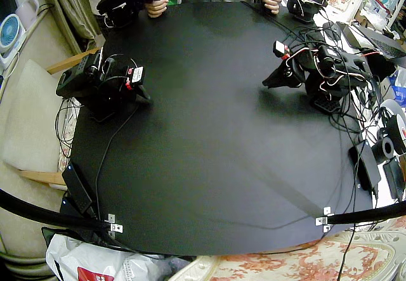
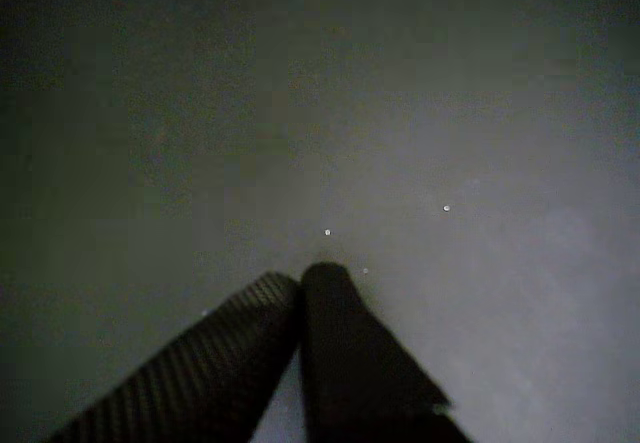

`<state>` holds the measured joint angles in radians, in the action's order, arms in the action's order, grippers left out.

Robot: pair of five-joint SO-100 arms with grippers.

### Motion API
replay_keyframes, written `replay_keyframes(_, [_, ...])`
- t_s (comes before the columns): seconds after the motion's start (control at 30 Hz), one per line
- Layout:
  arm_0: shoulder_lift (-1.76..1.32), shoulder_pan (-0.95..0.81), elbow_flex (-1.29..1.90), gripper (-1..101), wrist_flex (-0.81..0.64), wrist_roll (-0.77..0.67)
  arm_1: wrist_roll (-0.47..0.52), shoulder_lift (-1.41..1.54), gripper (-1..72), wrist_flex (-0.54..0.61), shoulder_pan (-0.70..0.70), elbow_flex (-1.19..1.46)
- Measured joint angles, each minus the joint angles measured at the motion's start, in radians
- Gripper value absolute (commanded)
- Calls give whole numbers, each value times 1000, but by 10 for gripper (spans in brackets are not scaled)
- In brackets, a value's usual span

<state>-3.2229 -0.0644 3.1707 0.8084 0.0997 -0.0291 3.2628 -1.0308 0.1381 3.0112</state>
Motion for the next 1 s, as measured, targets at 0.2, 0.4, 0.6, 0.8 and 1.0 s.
replay_keyframes(0.2, [0, 0, 0, 0, 0, 0, 0, 0, -5, 0, 0, 0])
replay_keyframes(0.4, [0, 11, -2, 0, -32, -32, 0, 0, -5, 0, 0, 0])
replay_keyframes(0.6, [0, -87, -144, 0, -233, -51, 8, 0, -5, 0, 6, 0])
replay_keyframes(0.8, [0, -193, -212, 0, -828, -3, 25, 0, -5, 0, 12, 0])
replay_keyframes(1.0, [3, -433, -118, 0, -1184, 3, 25, 0, -5, 0, 12, 0])
